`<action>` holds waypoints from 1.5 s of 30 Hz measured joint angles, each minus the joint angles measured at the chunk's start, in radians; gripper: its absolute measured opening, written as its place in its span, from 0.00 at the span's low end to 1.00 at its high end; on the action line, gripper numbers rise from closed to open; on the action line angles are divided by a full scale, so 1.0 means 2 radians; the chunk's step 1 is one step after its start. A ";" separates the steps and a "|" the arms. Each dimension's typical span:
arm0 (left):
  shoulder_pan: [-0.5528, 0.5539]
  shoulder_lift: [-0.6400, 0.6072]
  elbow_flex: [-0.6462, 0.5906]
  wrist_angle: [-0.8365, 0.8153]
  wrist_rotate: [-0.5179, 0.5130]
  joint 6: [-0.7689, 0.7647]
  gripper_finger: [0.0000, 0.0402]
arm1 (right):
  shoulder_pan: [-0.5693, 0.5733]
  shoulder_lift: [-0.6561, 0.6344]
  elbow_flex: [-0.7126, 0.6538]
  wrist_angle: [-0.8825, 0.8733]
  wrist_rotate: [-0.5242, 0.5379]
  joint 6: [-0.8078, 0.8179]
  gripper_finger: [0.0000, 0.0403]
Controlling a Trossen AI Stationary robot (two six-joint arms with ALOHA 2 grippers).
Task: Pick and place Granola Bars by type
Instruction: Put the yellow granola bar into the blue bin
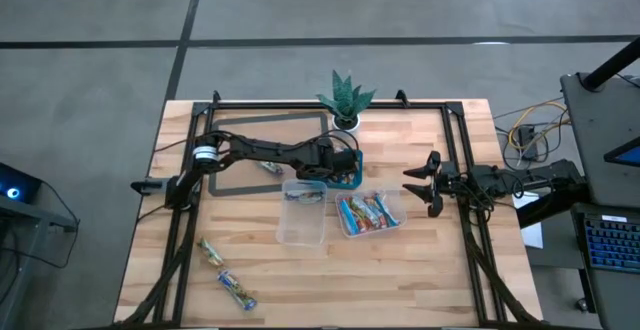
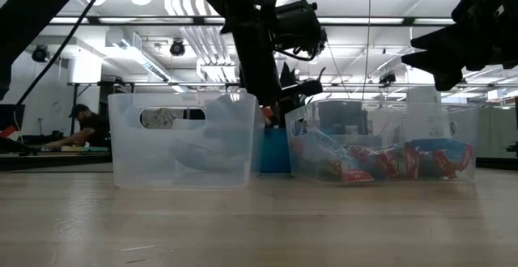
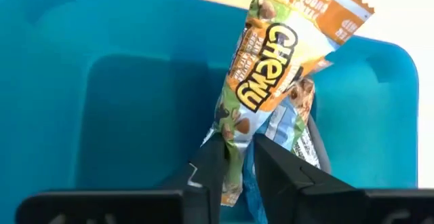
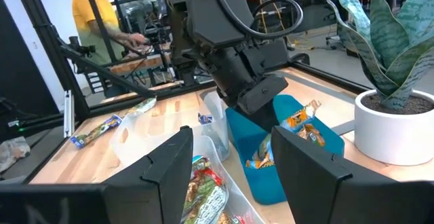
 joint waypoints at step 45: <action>-0.016 -0.095 0.094 -0.078 0.201 0.704 0.42 | 0.000 0.000 0.000 0.000 0.000 0.000 0.47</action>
